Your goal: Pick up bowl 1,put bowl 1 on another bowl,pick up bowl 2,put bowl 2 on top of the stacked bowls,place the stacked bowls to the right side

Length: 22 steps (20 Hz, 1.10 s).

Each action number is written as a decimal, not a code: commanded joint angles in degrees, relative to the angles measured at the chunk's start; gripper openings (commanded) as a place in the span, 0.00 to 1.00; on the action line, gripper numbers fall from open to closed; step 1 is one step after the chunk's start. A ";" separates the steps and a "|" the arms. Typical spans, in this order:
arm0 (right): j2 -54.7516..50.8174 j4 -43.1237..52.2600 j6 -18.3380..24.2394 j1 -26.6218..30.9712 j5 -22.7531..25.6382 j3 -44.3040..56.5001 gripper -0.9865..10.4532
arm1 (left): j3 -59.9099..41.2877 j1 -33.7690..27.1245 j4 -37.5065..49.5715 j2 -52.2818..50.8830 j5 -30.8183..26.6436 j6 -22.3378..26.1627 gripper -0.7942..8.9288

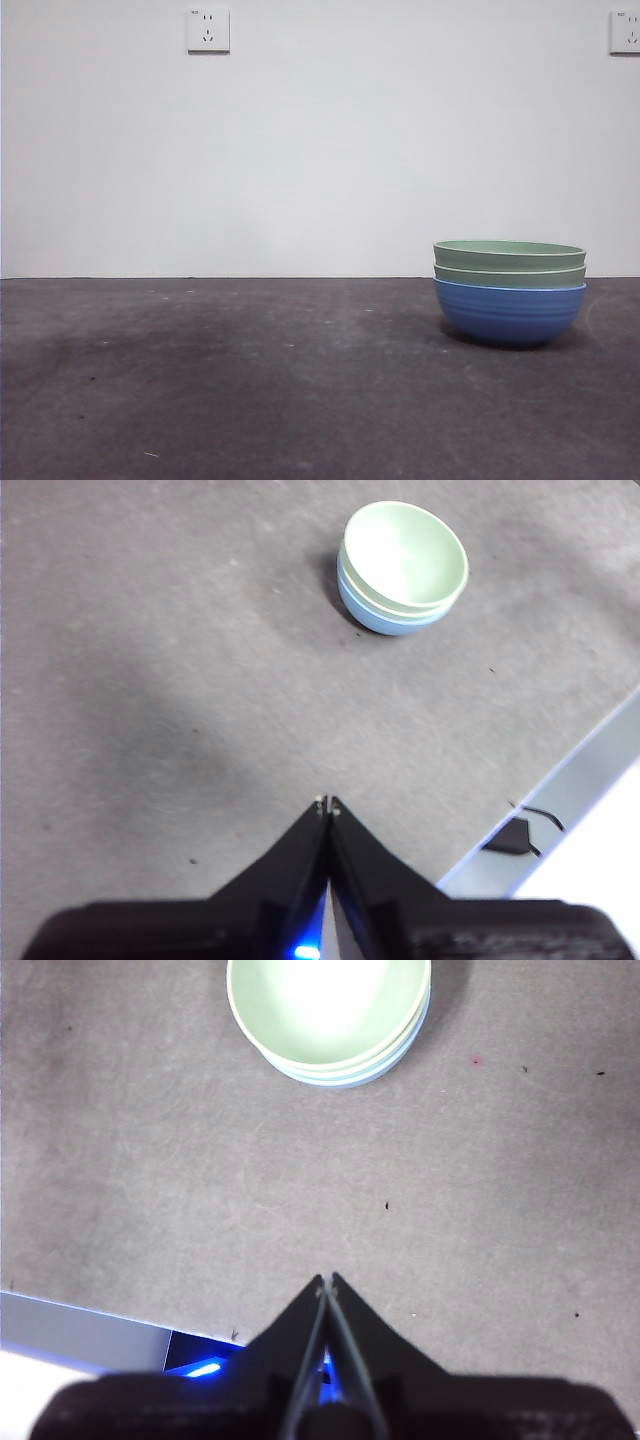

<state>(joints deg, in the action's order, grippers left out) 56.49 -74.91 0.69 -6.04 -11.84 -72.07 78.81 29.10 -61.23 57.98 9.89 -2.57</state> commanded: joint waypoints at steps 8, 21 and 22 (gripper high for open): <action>0.02 0.26 0.28 -0.02 0.17 0.37 0.09 | -29.27 -25.22 46.53 -28.39 -0.92 5.75 0.08; 0.02 0.26 0.28 -0.02 0.17 0.37 0.09 | -72.08 -32.98 57.16 -53.37 -0.85 5.35 0.08; 0.02 0.26 0.28 -0.02 0.17 0.37 0.09 | -73.35 -32.98 57.13 -54.10 -0.87 5.35 0.08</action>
<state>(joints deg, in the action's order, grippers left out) 56.51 -74.91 0.69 -6.04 -11.81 -72.07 5.65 -3.66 -4.82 4.01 9.13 2.55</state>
